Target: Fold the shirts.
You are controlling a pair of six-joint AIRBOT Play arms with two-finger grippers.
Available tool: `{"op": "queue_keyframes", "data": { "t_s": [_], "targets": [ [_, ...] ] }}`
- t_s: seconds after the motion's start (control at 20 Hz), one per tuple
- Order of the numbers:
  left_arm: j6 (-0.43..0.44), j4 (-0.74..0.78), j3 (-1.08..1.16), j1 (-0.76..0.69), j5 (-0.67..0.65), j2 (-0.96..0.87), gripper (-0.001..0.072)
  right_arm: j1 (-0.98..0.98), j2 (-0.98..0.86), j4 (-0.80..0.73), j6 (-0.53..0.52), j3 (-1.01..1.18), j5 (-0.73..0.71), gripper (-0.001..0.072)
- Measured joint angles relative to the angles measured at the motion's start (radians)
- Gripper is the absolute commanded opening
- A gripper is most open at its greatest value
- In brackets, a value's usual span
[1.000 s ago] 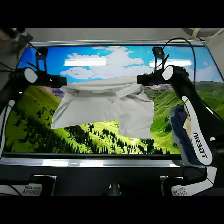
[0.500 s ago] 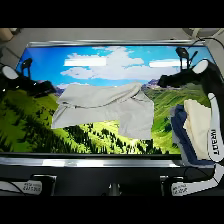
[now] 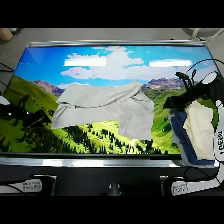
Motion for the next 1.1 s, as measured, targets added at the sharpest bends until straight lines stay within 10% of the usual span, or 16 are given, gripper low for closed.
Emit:
{"op": "queue_keyframes", "data": {
  "t_s": [0.35,0.5,0.55,0.6,1.1],
  "targets": [
    [0.035,-0.039,-0.088,-0.012,0.076,-0.019,0.0476,-0.003,0.000,0.000,-0.014,-0.027,-0.013,0.0488],
    [0.037,-0.062,-0.095,-0.028,0.134,-0.025,0.0288,-0.002,-0.001,0.000,-0.015,-0.031,-0.023,0.0620],
    [0.037,-0.062,-0.098,-0.037,0.156,-0.025,0.0077,0.003,-0.002,-0.002,-0.015,-0.037,-0.025,0.0621],
    [0.037,-0.065,-0.099,-0.043,0.180,-0.029,0.0026,0.011,-0.003,-0.003,-0.016,-0.044,-0.033,0.0621],
    [0.047,-0.064,-0.101,-0.072,0.198,-0.007,0.0026,0.125,-0.114,0.054,-0.035,-0.091,-0.186,0.0543]
  ]
}}
